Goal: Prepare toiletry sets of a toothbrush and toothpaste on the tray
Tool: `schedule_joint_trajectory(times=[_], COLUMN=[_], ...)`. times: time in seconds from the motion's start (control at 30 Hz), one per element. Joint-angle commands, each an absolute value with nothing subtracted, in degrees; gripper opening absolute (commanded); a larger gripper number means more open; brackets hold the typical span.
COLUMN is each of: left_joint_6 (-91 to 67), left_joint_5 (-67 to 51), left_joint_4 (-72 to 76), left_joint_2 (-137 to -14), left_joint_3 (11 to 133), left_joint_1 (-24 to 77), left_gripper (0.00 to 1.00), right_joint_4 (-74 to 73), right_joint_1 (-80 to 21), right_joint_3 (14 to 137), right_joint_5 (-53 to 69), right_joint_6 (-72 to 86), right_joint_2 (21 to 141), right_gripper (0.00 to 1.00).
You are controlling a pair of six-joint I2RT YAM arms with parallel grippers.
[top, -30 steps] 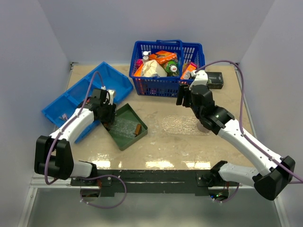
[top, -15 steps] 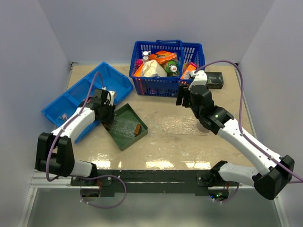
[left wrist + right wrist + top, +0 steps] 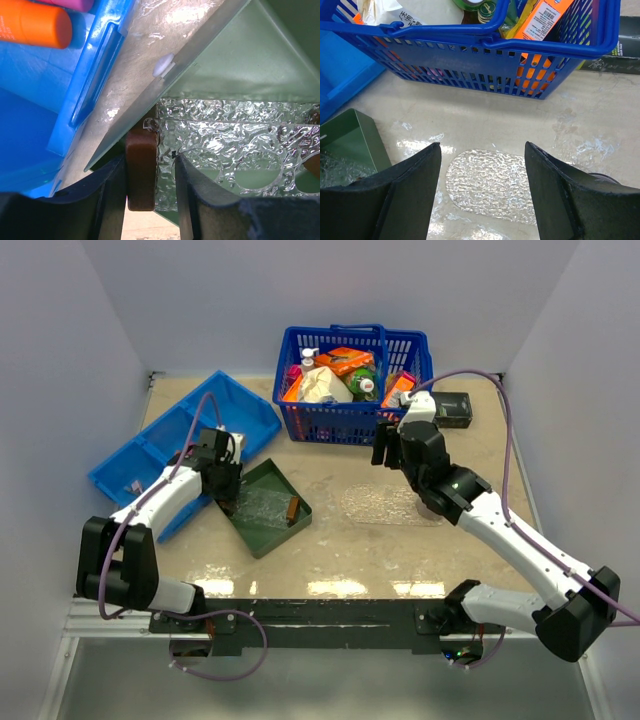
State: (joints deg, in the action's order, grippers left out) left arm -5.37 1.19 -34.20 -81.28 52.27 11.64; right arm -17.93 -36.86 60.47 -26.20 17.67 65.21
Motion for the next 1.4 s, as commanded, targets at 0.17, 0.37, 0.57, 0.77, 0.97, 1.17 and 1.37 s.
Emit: schedule_joint_trajectory(times=[0.17,0.37,0.57,0.77,0.97,1.17,1.37], left_joint_6=[-6.06,-7.38,-8.0,-8.61,-9.4,-10.02,-10.46], left_joint_5=[0.97,-1.32,-1.5,-1.14,-1.67,-2.19,-2.98], left_joint_4=[-34.45,-35.15,-36.74,-37.18,-37.44,-38.67,-40.43], left_joint_2=[-80.86,-79.54,-77.79,-75.68,-74.53,-72.87,-71.46], left_joint_3=[52.64,53.96,55.81,56.69,57.48,59.58,62.13], left_joint_1=[11.16,11.16,11.16,11.16,11.16,11.16,11.16], left_gripper=[0.0,0.0,0.0,0.0,0.0,0.0,0.0], right_joint_4=[-16.17,-16.17,-16.17,-16.26,-16.26,-16.26,-16.17], right_joint_1=[-36.91,-36.91,-36.91,-36.91,-37.0,-37.0,-37.0], right_joint_3=[60.29,60.12,59.77,59.59,59.41,59.33,59.24], right_joint_5=[-27.42,-26.89,-26.89,-26.98,-27.16,-27.07,-26.98], right_joint_6=[18.02,18.45,18.81,18.72,18.81,18.99,19.07], right_joint_2=[63.9,63.54,63.81,63.55,63.28,63.19,62.67], right_gripper=[0.71,0.7,0.71,0.71,0.7,0.71,0.71])
